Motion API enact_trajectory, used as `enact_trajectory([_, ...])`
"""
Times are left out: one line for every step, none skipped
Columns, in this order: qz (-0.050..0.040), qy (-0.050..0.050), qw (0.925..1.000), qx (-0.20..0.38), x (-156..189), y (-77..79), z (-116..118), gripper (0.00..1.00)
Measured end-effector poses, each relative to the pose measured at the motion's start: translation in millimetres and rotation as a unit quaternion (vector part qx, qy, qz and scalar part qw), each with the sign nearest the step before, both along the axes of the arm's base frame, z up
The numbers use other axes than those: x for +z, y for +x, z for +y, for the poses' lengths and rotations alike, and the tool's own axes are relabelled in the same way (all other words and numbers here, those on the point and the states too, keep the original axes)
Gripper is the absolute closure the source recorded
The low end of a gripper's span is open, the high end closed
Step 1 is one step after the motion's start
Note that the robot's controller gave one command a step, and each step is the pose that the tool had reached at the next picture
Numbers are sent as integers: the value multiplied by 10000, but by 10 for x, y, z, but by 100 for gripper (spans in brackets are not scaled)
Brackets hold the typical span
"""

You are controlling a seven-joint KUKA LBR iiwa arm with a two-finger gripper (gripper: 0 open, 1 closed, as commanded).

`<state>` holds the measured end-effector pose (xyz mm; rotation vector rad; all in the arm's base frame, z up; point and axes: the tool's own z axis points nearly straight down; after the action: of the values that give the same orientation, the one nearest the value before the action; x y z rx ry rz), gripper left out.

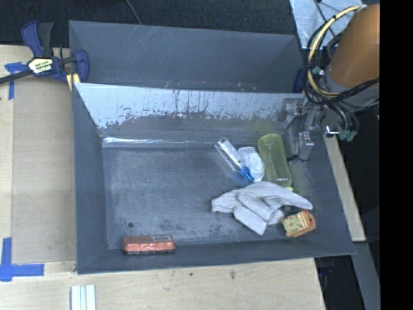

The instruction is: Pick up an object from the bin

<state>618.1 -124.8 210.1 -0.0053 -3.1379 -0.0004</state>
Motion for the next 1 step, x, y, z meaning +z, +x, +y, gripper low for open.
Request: enact_trajectory([-42,-6,10000,14,55,13,7,0])
